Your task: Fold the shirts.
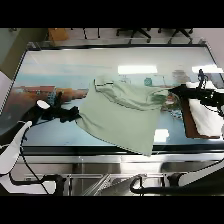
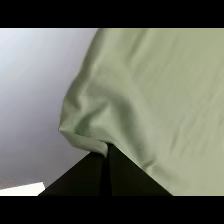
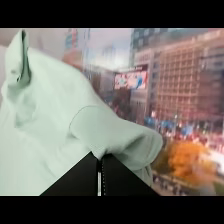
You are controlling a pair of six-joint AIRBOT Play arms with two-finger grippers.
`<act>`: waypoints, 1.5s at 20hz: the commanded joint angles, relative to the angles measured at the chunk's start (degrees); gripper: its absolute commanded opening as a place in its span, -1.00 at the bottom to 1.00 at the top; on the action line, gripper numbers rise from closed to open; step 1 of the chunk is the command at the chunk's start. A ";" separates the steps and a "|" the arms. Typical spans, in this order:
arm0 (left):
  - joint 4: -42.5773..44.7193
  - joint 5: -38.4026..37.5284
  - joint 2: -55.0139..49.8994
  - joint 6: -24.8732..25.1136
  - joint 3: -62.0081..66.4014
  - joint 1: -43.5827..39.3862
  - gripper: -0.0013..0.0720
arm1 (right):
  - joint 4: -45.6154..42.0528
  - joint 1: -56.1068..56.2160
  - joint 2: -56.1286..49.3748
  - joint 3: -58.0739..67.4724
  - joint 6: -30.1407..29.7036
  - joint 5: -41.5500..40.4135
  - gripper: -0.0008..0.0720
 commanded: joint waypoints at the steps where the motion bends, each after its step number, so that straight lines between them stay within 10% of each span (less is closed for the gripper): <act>1: 5.57 -1.55 -3.37 -1.75 14.19 2.34 -0.93 | -8.81 0.09 3.80 -2.60 5.51 4.31 -0.93; 12: 3.69 -5.09 -31.12 -1.90 62.69 6.32 -0.91 | -12.81 13.20 51.93 -57.05 30.25 -10.16 -0.93; 13: 2.78 -6.05 -31.32 -1.90 62.73 6.67 -0.75 | -12.81 14.67 53.37 -57.27 30.18 -12.35 -0.92; 14: 2.89 -7.21 -30.58 -2.14 61.83 7.17 0.20 | -12.83 15.06 54.01 -56.98 30.18 -13.55 -0.74; 15: 2.86 -8.79 -29.33 -2.36 60.46 8.00 0.74 | -13.11 14.91 53.96 -56.33 30.16 -13.94 -0.19; 21: 4.87 -36.59 -20.96 -8.55 58.12 15.74 0.67 | -26.16 8.11 46.25 -44.26 28.39 -7.28 0.42; 24: 14.49 -43.93 -11.21 -11.26 43.45 15.61 0.67 | -23.30 8.33 39.19 -40.87 23.65 0.37 0.39; 30: 16.35 -24.41 16.81 -10.32 -7.85 14.10 0.68 | -19.89 17.46 36.46 -40.87 18.51 3.56 0.39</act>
